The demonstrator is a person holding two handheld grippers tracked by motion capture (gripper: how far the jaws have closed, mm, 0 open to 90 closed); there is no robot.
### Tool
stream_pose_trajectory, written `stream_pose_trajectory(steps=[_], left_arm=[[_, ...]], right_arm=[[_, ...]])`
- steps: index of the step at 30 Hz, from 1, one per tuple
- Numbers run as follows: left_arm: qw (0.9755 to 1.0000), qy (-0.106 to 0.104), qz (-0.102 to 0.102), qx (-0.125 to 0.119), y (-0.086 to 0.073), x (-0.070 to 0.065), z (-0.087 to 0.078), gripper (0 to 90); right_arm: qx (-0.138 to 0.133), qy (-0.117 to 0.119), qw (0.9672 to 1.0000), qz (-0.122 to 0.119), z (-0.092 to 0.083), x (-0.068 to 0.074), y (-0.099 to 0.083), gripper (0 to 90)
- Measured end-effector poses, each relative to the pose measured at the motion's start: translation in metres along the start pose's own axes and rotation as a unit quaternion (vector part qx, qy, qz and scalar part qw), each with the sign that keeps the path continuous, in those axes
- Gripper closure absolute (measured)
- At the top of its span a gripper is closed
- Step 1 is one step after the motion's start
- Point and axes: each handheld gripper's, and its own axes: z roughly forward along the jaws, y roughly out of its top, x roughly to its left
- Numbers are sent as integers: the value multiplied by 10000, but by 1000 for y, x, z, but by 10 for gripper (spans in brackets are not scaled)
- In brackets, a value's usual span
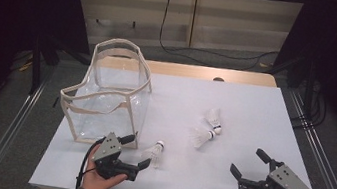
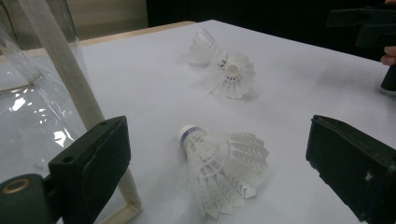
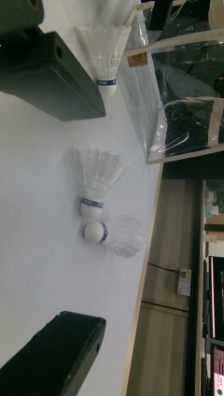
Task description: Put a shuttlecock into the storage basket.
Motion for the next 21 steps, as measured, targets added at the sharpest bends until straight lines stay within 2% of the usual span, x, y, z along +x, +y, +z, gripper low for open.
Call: stream_pose_trajectory(steps=[9, 21], left_arm=[[9995, -6, -3, 302, -1, -1, 4, 148], [9983, -1, 30, 578, -2, 1, 8, 173]], right_arm=[[14, 4, 10000, -7, 0, 0, 0, 17], [14, 22, 10000, -16, 1, 1, 0, 17]])
